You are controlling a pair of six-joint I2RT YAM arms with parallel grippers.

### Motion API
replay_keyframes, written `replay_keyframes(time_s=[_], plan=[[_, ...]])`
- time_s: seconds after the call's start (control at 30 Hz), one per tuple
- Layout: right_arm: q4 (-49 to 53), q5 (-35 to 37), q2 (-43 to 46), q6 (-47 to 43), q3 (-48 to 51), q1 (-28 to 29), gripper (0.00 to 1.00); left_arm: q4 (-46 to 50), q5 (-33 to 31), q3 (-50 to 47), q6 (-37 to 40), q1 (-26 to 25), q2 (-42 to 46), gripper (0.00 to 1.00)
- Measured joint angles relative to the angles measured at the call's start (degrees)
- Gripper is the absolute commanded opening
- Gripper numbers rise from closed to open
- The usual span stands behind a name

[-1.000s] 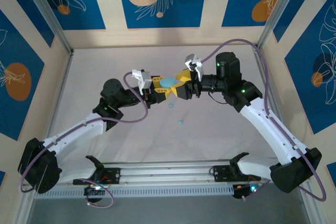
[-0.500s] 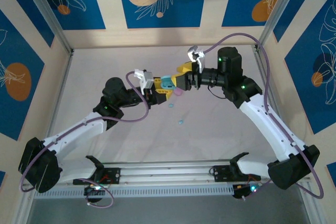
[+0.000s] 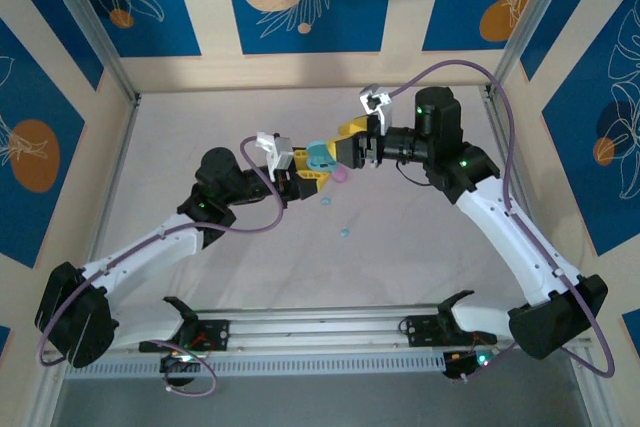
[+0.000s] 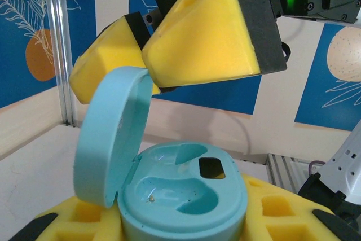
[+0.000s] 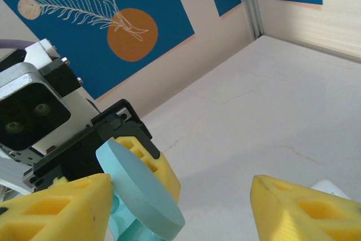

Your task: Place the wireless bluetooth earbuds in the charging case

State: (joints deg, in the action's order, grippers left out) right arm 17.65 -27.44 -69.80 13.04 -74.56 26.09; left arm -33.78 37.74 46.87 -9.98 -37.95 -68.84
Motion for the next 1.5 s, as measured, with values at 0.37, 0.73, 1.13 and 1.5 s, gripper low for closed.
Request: replay_keyframes(time_s=[0.37, 0.73, 1.13, 1.5], plan=[[-0.07, -1.27, 7.65, 0.11, 1.07, -1.81, 0.67, -1.38, -1.99, 0.00, 1.49, -0.44, 1.55, 0.29], [6.29, -10.40, -1.31, 18.86, -3.61, -3.63, 0.65, -2.38, -3.61, 0.00, 4.59, -0.44, 1.64, 0.31], [8.90, -23.26, -7.08, 34.84, -6.12, -2.69, 0.55, -2.19, -4.79, 0.02, 7.58, -0.44, 1.64, 0.31], [6.21, -29.31, -11.10, 39.19, -6.60, -1.64, 0.25, -1.62, -4.83, 0.55, 7.63, -0.44, 1.55, 0.33]])
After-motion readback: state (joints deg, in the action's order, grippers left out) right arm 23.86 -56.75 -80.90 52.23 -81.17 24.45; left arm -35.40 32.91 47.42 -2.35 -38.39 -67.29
